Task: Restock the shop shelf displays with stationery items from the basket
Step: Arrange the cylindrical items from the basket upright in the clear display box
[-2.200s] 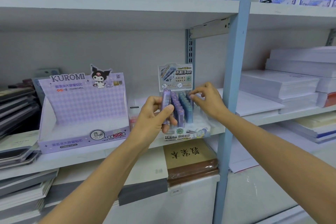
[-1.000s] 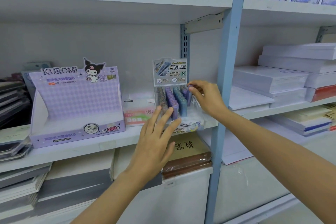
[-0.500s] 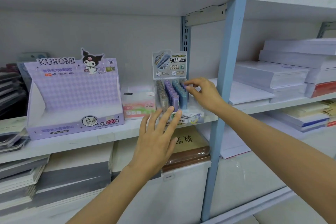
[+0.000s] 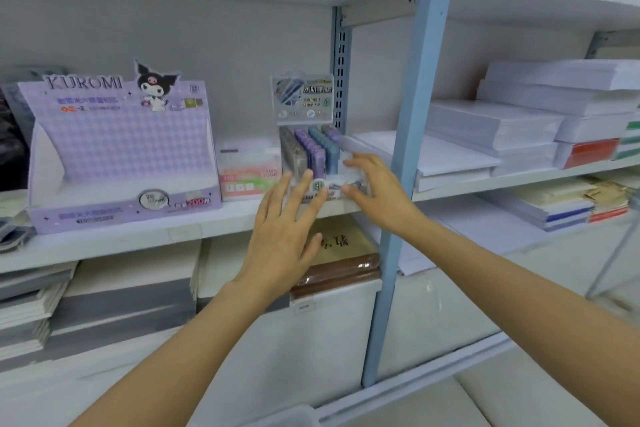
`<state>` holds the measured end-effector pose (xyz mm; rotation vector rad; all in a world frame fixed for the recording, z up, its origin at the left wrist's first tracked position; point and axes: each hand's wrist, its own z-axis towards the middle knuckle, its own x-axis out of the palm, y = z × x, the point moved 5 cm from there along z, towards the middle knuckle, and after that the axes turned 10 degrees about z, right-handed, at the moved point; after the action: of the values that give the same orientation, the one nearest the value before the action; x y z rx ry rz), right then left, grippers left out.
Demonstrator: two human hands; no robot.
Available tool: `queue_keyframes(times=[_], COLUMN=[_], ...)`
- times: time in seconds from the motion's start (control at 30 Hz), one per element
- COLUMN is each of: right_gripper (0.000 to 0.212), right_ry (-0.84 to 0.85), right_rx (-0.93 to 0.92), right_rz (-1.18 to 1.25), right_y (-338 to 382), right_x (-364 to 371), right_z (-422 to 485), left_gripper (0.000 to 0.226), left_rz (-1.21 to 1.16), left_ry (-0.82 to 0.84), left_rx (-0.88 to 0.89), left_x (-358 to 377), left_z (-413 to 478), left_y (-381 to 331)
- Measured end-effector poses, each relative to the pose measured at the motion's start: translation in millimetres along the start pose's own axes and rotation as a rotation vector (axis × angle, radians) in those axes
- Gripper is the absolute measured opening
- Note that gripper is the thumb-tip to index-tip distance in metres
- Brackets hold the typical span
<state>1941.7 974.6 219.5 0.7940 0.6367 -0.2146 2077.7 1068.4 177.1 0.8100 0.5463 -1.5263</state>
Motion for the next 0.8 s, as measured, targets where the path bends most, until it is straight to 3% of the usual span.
queue_keyframes(times=[0.13,0.2,0.27,0.4,0.53,0.7,0.8], right_gripper=[0.034,0.025,0.019,0.016,0.023,0.042,0.046], right_ry=[-0.238,-0.19,-0.039,0.293,0.539,0.738,0.757], right_rx=[-0.281,-0.367,-0.354,-0.062,0.243,0.512,0.507], right_rz=[0.063,0.102,0.149,0.176,0.075,0.001,-0.004], right_y=[20,18,5,-60,-142,-205,-216], right_x=[3,29,69,163,240,296,313], right_z=[-37,-64,-92,-147,-203,-278,-312], left_gripper=[0.039,0.028,0.023,0.02,0.016,0.037,0.051], left_rz=[-0.078,-0.112,-0.204,-0.461,-0.523,-0.459,-0.399], left_ry=[-0.183,-0.183,-0.09,0.229,0.582,0.934,1.018], left_rx=[-0.021,-0.038,-0.079,-0.35,-0.505,-0.566,-0.435], left_x=[5,26,59,137,207,264,284], left_z=[-47,-84,-124,-207,-284,-347,-366], left_y=[3,4,3,5,-3,-3,-6])
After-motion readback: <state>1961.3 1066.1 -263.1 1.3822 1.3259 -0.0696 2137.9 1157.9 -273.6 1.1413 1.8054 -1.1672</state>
